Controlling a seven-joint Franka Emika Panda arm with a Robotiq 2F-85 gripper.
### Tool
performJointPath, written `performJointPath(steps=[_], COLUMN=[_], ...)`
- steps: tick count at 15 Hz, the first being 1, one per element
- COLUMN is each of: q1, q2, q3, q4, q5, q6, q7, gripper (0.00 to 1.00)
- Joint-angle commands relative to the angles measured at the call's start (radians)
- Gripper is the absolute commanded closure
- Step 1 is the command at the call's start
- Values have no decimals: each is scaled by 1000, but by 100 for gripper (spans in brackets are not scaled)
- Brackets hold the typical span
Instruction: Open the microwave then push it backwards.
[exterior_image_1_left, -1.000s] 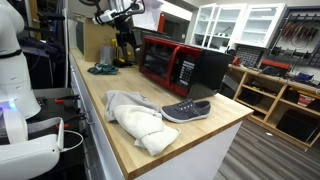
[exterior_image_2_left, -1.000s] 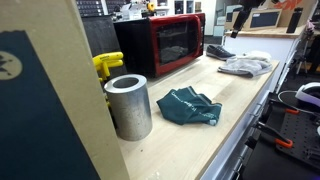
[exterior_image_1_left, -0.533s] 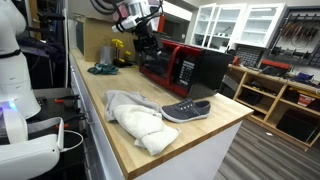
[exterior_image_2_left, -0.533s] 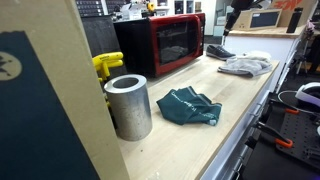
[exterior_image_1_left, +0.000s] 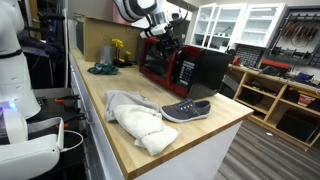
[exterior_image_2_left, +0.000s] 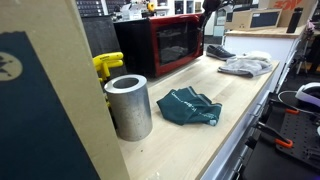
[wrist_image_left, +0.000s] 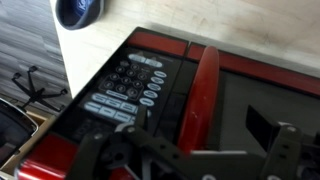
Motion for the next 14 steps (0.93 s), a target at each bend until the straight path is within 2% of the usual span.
performJointPath(steps=[1, 3, 9, 11, 14], q1=[-6, -16, -15, -10, -1], q2=[119, 148, 95, 82, 64], q3=[31, 38, 41, 47, 58], q4=[119, 150, 145, 143, 126], q5=[62, 53, 56, 61, 72], q6=[18, 5, -96, -143, -179], q7=[-44, -23, 8, 16, 26], gripper=[26, 42, 87, 99, 95])
